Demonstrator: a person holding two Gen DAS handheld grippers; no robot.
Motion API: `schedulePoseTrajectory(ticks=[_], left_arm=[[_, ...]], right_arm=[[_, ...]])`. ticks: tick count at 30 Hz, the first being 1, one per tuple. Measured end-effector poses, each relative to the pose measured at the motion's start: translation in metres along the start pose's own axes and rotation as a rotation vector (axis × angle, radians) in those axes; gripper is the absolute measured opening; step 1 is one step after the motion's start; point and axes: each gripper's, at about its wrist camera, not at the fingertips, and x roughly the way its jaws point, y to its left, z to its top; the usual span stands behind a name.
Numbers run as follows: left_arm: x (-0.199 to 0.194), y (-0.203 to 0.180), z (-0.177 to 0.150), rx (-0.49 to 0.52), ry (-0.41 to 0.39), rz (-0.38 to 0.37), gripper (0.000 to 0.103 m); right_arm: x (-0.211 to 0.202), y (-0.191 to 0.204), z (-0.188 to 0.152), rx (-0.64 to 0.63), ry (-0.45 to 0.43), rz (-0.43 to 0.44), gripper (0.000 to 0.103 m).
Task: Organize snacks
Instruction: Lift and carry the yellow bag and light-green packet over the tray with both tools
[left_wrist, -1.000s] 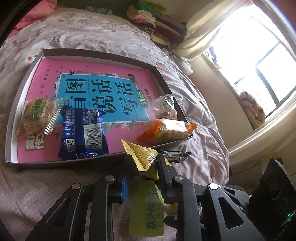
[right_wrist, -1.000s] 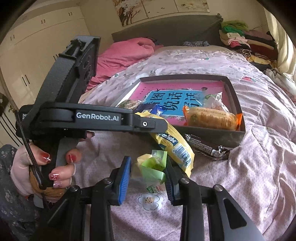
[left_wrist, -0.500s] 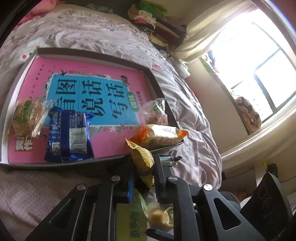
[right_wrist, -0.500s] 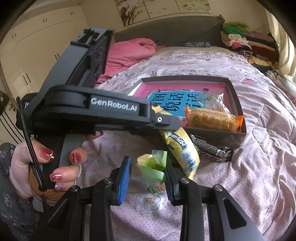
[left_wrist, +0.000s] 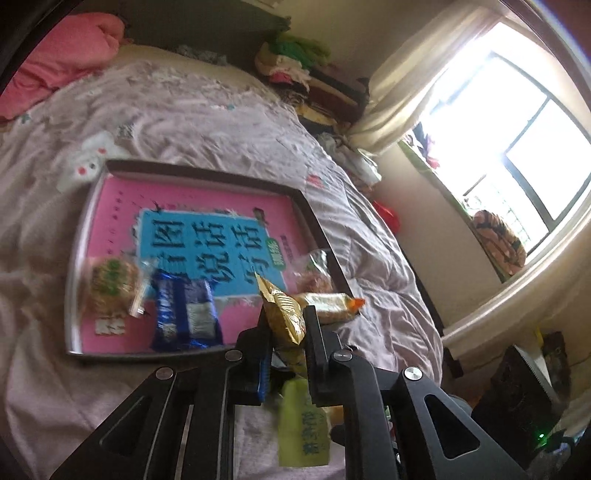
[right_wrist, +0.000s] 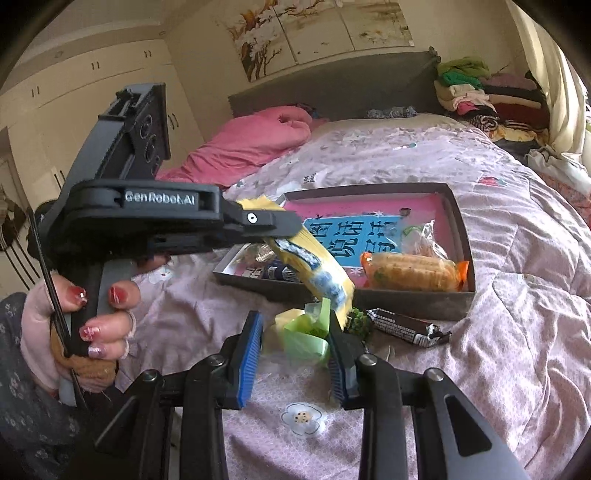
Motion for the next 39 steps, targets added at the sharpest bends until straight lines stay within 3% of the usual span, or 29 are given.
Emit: schedulePoseTrajectory(ticks=[10, 27, 39], left_arm=[[-0.022, 0.022, 0.011, -0.043, -0.063, 0.034, 0.015], [-0.047, 0.037, 0.025, -0.057, -0.166, 0.077, 0.015], [-0.045, 0.068, 0.023, -0.085, -0.184, 0.141, 0.015]], right_arm=[[-0.005, -0.001, 0.002, 0.016, -0.026, -0.005, 0.033], [-0.018, -0.026, 0.032, 0.063, -0.175, -0.034, 0.033], [0.000, -0.039, 0.056, 0.072, -0.197, -0.067, 0.033]])
